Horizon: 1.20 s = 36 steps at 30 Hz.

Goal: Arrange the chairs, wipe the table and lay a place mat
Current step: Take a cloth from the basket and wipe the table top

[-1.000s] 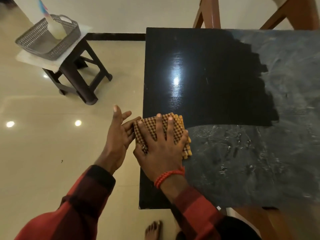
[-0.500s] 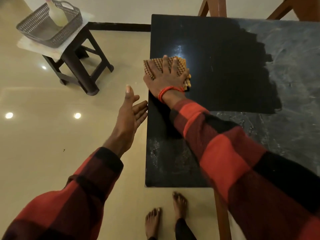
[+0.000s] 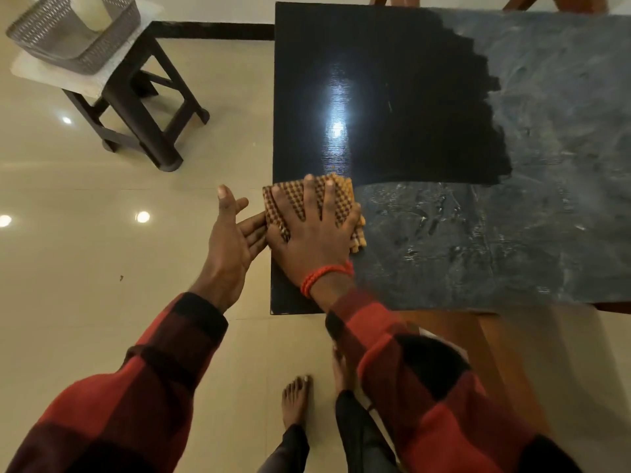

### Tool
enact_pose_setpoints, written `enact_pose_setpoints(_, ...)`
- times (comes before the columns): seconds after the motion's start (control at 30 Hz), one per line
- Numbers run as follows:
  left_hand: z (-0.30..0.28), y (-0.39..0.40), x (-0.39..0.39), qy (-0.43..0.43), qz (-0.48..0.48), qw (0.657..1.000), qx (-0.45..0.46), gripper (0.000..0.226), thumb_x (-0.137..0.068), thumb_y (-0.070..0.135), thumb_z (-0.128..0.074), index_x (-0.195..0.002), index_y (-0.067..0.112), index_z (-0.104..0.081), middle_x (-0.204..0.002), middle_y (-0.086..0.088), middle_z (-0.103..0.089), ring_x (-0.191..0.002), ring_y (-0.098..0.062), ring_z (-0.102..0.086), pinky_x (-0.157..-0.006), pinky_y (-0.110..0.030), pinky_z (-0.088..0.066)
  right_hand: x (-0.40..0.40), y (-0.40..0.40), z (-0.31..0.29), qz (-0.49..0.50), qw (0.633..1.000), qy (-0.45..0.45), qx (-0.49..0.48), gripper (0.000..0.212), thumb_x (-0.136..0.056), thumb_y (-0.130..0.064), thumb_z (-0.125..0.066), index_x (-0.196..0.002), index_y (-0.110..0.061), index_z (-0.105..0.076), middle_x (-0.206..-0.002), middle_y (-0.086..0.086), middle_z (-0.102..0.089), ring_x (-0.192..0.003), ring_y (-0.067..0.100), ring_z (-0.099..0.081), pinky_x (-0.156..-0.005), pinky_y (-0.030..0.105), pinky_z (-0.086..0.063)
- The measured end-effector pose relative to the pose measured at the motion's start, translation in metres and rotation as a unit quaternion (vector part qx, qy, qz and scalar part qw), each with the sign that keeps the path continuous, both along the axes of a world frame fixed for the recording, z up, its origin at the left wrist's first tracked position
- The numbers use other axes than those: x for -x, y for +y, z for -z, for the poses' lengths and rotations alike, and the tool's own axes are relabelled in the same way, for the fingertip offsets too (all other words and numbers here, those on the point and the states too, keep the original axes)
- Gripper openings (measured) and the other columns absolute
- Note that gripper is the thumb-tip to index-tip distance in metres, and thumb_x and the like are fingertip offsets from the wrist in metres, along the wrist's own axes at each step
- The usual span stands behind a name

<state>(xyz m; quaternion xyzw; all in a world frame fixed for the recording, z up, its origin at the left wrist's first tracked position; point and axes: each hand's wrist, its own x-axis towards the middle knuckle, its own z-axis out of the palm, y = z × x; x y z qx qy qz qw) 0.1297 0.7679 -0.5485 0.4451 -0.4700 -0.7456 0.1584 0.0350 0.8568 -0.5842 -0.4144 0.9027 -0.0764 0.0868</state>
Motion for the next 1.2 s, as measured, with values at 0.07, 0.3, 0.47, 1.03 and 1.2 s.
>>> enact_pose_setpoints(0.07, -0.001, 0.003, -0.006, -0.027, 0.023, 0.999, 0.014, 0.079, -0.097, 0.07, -0.025, -0.152, 0.015, -0.04, -0.139, -0.009, -0.06, -0.116, -0.018, -0.065, -0.098, -0.032, -0.052, -0.019, 0.017, -0.001, 0.009, 1.0, -0.008, 0.002, 0.068, -0.094, -0.067, -0.007, -0.159, -0.045, -0.007, -0.17, 0.008, 0.005, -0.155, 0.04, 0.006, -0.112, 0.076, 0.001)
enact_pose_setpoints(0.3, 0.0, 0.018, -0.026, -0.088, 0.09, 0.99, 0.062, 0.071, -0.096, 0.068, -0.036, -0.14, 0.016, -0.058, -0.133, 0.004, -0.066, -0.118, -0.009, -0.065, -0.096, -0.023, -0.052, -0.066, 0.065, -0.001, 0.028, 0.999, -0.023, 0.007, 0.065, -0.098, -0.062, -0.027, -0.159, -0.046, -0.009, -0.171, 0.007, 0.005, -0.155, 0.038, 0.004, -0.112, 0.076, 0.001)
enact_pose_setpoints(0.47, -0.005, 0.027, -0.022, -0.095, 0.088, 0.989, 0.075, 0.07, -0.098, 0.067, -0.035, -0.141, 0.016, -0.057, -0.133, 0.007, -0.065, -0.121, -0.01, -0.063, -0.099, -0.024, -0.049, -0.073, 0.07, -0.003, 0.035, 0.999, -0.028, 0.002, 0.067, -0.095, -0.062, -0.031, -0.158, -0.046, -0.014, -0.171, 0.007, 0.0, -0.155, 0.039, 0.0, -0.111, 0.077, -0.002)
enact_pose_setpoints(1.03, -0.008, 0.016, 0.0, -0.117, 0.075, 0.983, 0.122, 0.045, -0.102, 0.063, -0.03, -0.109, 0.037, -0.066, -0.096, 0.03, -0.068, -0.103, 0.003, -0.064, -0.085, -0.015, -0.047, -0.02, 0.021, -0.002, 0.015, 1.0, -0.011, 0.0, 0.067, -0.095, -0.066, -0.018, -0.159, -0.044, -0.015, -0.171, 0.007, -0.002, -0.155, 0.039, 0.001, -0.114, 0.074, 0.002)
enact_pose_setpoints(1.2, -0.011, 0.023, 0.004, -0.11, 0.099, 0.976, 0.157, 0.047, -0.102, 0.061, -0.033, -0.116, 0.031, -0.067, -0.11, 0.026, -0.067, -0.108, 0.001, -0.062, -0.085, -0.016, -0.044, -0.042, 0.063, -0.001, 0.018, 1.0, -0.018, 0.01, 0.066, -0.096, -0.064, -0.027, -0.158, -0.046, -0.013, -0.171, 0.007, 0.002, -0.155, 0.039, 0.004, -0.112, 0.076, 0.001)
